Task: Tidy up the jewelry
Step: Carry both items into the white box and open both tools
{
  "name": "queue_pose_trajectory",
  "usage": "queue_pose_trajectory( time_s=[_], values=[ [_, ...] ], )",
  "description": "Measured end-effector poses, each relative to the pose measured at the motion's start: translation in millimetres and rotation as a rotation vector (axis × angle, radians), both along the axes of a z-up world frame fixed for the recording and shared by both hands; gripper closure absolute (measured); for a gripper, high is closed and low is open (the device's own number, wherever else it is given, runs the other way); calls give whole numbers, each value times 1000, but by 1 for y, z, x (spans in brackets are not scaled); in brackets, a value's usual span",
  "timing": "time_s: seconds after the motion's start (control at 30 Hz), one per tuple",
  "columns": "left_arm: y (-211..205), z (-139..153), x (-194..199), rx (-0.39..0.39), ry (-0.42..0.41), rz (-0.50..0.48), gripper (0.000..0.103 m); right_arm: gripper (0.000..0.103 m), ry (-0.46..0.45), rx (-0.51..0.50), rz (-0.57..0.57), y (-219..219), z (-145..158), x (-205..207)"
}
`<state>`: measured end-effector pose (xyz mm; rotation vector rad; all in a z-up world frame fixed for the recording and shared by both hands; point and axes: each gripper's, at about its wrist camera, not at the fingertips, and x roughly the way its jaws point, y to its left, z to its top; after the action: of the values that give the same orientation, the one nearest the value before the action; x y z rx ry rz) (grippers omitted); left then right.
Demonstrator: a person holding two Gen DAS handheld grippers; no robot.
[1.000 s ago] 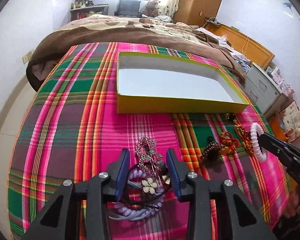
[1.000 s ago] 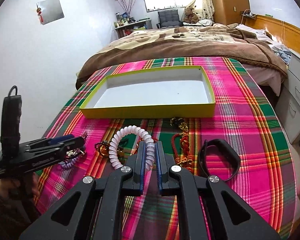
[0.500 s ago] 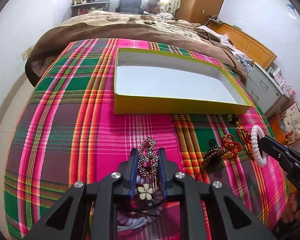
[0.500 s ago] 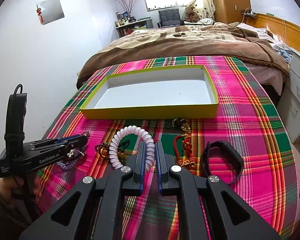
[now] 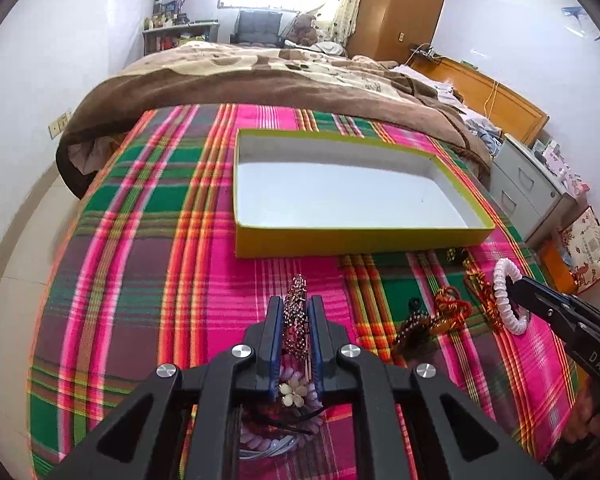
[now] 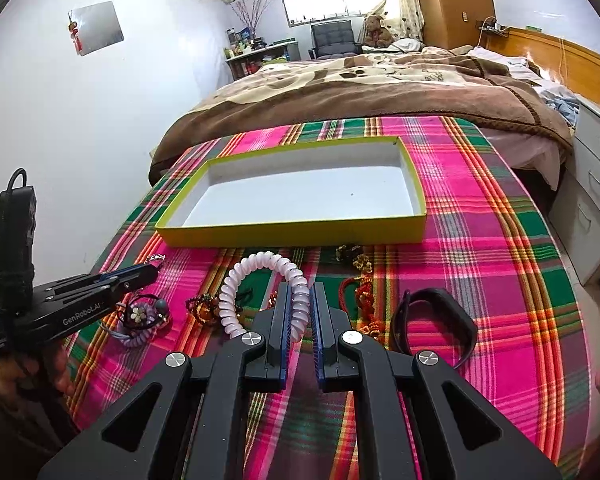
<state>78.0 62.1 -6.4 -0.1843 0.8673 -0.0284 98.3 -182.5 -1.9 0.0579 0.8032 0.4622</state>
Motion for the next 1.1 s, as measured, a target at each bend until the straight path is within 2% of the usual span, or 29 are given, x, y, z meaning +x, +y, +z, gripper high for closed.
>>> queue_pose_trajectory(
  time_s=[0.3,0.57,0.63,0.73,1.1],
  values=[
    [5,32,19,-1,-69,4,91,94,-39,-10,-33,-6,20,18],
    [12,45,64,-20,-99,10,91,94,-51,-52,-95,-10,33,68],
    [11,45,77,1,-99,1,91,94,-49,-79,-110,-10,32,83],
    [15,39,95,-37,-77,-3,91,94,-26,-90,-117,-8,26,103],
    [14,13,149,-19,-21,-2,91,94,-5,-174,-128,7,4,156]
  ],
)
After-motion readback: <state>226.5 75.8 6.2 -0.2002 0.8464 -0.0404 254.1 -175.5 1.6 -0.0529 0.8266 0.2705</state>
